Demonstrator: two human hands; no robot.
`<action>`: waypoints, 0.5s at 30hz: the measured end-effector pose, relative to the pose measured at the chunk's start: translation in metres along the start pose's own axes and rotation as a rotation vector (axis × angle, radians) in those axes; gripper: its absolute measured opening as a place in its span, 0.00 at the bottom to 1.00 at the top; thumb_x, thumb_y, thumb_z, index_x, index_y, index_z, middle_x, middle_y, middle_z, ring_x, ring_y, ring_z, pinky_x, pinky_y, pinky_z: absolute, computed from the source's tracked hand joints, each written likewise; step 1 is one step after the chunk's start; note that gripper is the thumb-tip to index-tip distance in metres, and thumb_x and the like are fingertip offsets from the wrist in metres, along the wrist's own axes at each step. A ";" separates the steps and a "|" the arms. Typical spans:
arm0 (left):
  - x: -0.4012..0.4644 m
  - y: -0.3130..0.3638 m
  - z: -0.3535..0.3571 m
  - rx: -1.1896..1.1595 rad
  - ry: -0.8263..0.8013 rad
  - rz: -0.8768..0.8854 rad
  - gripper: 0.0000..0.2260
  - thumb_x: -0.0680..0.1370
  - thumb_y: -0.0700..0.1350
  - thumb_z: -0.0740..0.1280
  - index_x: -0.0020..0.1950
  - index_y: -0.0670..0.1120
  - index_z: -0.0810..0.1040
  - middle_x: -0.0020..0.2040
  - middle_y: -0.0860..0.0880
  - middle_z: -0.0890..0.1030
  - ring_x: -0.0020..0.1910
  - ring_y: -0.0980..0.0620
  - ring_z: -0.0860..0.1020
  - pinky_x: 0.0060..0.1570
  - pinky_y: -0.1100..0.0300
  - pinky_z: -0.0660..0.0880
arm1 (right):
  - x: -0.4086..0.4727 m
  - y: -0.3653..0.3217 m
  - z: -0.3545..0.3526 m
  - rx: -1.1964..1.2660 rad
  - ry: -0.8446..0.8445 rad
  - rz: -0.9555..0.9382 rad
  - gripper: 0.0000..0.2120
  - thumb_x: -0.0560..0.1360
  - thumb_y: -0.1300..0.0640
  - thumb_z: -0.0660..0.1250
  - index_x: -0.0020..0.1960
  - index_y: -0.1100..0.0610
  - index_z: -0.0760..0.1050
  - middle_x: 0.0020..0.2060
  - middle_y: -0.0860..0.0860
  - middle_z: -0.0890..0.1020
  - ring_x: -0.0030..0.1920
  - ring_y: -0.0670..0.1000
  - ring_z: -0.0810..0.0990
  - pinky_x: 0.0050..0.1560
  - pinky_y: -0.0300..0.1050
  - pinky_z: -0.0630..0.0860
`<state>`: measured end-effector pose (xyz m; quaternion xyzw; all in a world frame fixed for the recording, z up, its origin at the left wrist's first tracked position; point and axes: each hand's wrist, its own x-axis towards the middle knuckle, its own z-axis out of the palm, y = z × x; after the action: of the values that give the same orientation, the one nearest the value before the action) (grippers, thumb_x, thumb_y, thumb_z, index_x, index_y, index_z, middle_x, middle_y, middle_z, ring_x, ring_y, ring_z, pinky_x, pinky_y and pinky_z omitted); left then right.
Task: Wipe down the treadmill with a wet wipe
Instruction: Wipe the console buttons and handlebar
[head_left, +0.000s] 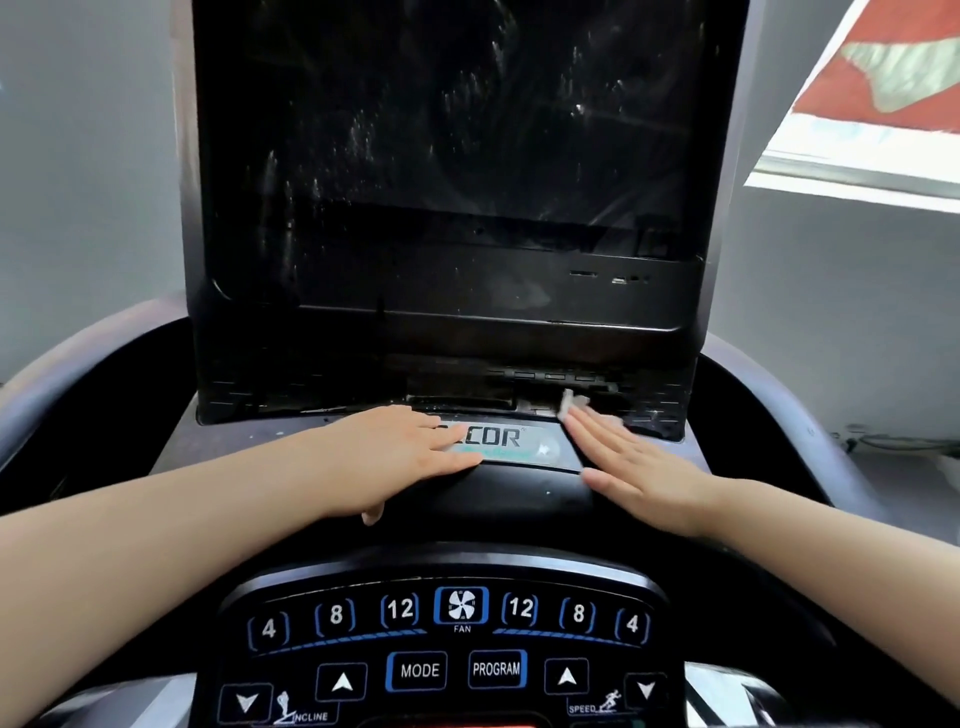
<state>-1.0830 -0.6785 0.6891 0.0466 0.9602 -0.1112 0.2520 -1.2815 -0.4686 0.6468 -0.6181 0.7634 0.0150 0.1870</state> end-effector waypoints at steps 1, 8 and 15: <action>0.000 0.000 0.000 0.003 -0.007 -0.002 0.48 0.69 0.40 0.73 0.77 0.54 0.42 0.78 0.49 0.45 0.76 0.50 0.50 0.72 0.58 0.50 | 0.009 -0.011 0.003 0.014 0.027 -0.036 0.41 0.66 0.25 0.28 0.71 0.48 0.32 0.73 0.42 0.35 0.70 0.37 0.29 0.71 0.35 0.31; -0.001 0.001 -0.004 0.016 -0.012 -0.002 0.47 0.70 0.41 0.73 0.77 0.54 0.43 0.78 0.48 0.45 0.76 0.50 0.50 0.72 0.57 0.51 | -0.042 0.000 -0.005 0.036 -0.132 -0.061 0.28 0.75 0.35 0.36 0.69 0.43 0.30 0.69 0.36 0.33 0.66 0.27 0.29 0.69 0.29 0.32; -0.001 -0.001 -0.002 0.002 -0.017 -0.004 0.49 0.70 0.41 0.73 0.77 0.55 0.41 0.78 0.50 0.44 0.76 0.51 0.49 0.72 0.59 0.49 | 0.001 -0.030 0.008 0.092 0.024 -0.138 0.28 0.79 0.37 0.39 0.72 0.47 0.36 0.72 0.40 0.37 0.71 0.34 0.32 0.70 0.32 0.32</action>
<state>-1.0837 -0.6786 0.6914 0.0440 0.9580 -0.1130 0.2598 -1.2515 -0.4748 0.6452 -0.6599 0.7212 -0.0407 0.2066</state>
